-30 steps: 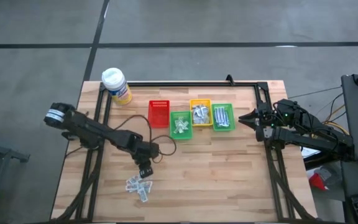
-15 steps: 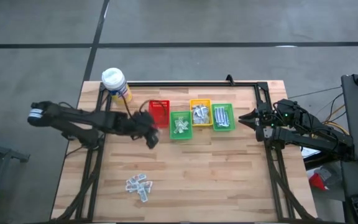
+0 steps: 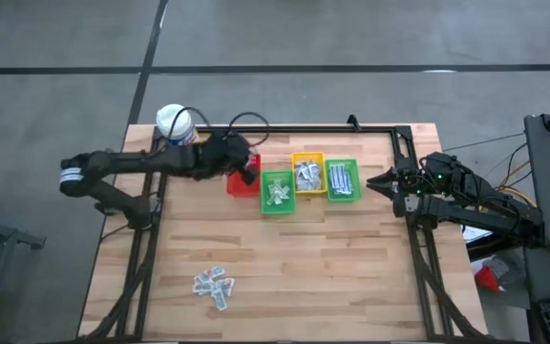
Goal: Pick & Place First Aid Supplies
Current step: Put the ointment pack into the red basket
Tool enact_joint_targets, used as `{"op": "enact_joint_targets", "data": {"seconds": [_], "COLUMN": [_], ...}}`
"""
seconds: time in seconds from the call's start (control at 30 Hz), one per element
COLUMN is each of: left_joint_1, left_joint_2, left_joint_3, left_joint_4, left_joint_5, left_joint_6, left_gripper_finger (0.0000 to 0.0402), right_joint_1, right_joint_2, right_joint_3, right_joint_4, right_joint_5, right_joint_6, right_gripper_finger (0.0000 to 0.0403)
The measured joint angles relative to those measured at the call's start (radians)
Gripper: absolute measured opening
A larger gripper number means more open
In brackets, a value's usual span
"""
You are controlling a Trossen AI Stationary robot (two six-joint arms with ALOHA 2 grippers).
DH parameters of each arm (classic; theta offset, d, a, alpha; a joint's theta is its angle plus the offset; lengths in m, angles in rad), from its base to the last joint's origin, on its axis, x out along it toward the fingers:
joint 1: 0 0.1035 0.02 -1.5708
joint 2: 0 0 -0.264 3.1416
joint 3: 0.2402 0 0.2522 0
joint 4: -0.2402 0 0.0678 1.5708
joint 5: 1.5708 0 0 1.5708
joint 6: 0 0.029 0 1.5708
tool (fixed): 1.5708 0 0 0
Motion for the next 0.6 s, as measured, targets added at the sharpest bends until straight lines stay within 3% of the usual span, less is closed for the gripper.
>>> {"op": "enact_joint_targets", "data": {"seconds": [0.3, 0.6], "left_joint_1": [0.123, 0.171], "left_joint_2": [0.212, 0.329], "left_joint_3": [0.138, 0.234], "left_joint_4": [-0.015, -0.196], "left_joint_5": [0.04, 0.108], "left_joint_6": [-0.056, -0.268], "left_gripper_finger": [0.0, 0.0], "right_joint_1": [0.0, 0.0], "right_joint_2": [0.0, 0.0], "right_joint_3": [0.0, 0.0], "right_joint_4": [0.0, 0.0], "right_joint_5": [0.0, 0.0], "right_joint_6": [0.0, 0.0], "right_gripper_finger": [0.0084, 0.0081]}}
